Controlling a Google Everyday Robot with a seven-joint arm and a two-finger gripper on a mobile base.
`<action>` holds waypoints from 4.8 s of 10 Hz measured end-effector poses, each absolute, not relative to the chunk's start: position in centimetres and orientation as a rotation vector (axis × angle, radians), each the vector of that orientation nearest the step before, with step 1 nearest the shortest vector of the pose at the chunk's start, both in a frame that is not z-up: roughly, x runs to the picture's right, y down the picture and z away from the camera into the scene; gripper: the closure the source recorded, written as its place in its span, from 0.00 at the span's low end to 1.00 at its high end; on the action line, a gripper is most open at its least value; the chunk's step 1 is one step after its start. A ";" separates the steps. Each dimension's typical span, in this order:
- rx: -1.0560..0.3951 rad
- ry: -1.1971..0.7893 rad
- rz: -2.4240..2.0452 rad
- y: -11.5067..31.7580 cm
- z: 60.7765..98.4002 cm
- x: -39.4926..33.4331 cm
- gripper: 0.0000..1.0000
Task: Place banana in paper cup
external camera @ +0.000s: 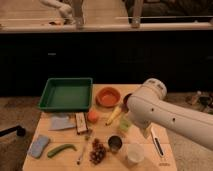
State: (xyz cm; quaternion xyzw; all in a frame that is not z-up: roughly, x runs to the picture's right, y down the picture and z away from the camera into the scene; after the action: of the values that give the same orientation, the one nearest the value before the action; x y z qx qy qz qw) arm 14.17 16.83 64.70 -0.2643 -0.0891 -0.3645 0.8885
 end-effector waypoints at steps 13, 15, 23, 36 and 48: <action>-0.590 -0.244 -1.025 16.7 67.5 8.5 0.20; -0.602 -0.255 -1.062 16.4 68.4 7.2 0.20; -0.666 -0.281 -1.119 15.1 73.3 2.7 0.20; -0.676 -0.274 -1.129 14.4 76.0 1.0 0.20; -0.679 -0.506 -0.976 12.3 83.1 3.2 0.20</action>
State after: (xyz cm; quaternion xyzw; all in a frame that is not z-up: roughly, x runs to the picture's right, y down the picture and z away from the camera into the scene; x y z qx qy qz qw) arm 3.25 12.31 83.11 -0.3163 -0.2358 -0.4549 0.7984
